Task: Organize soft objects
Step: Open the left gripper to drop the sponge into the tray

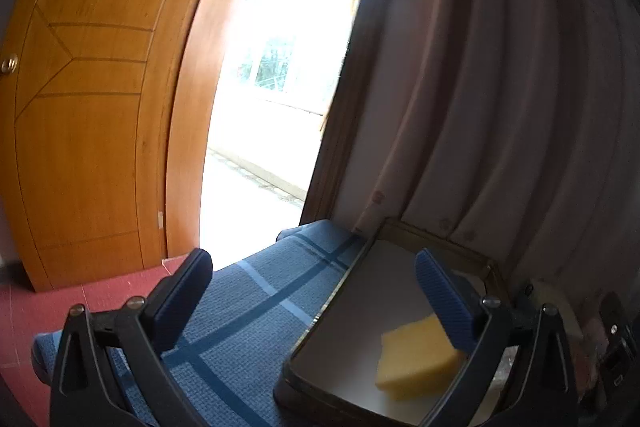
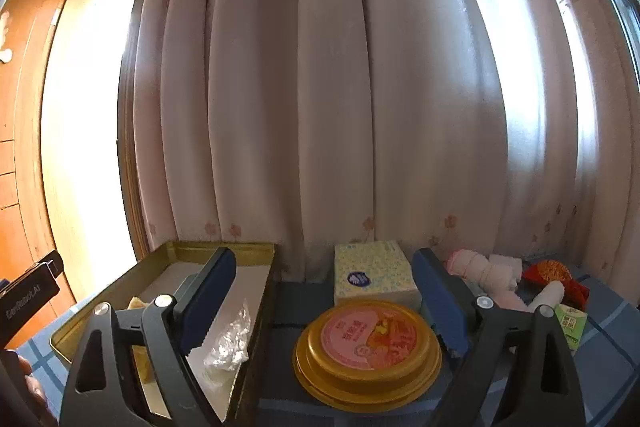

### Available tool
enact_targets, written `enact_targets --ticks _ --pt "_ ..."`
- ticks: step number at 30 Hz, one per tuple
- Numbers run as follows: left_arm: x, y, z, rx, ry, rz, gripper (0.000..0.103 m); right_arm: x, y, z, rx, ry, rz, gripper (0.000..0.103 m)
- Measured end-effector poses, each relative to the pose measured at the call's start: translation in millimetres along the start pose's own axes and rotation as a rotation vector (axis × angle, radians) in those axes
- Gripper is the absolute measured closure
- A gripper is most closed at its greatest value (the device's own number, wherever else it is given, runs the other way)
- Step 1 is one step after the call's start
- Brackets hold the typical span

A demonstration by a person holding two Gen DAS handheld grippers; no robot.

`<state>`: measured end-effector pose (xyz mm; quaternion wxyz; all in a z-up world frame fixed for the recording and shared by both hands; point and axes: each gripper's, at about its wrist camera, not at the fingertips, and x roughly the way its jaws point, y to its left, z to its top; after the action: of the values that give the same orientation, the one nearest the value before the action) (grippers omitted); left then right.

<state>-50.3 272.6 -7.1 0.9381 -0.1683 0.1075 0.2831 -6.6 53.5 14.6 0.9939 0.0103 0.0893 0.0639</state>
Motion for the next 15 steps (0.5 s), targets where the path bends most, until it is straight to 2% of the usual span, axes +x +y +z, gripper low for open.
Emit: enact_targets --ticks 7,15 --pt "-7 -25 -6 0.097 0.005 -0.024 0.000 6 -6 -3 -0.035 0.041 0.002 0.012" --pt "-19 -50 -15 0.184 0.003 -0.044 0.000 10 -33 -7 0.024 0.091 -0.028 0.012"
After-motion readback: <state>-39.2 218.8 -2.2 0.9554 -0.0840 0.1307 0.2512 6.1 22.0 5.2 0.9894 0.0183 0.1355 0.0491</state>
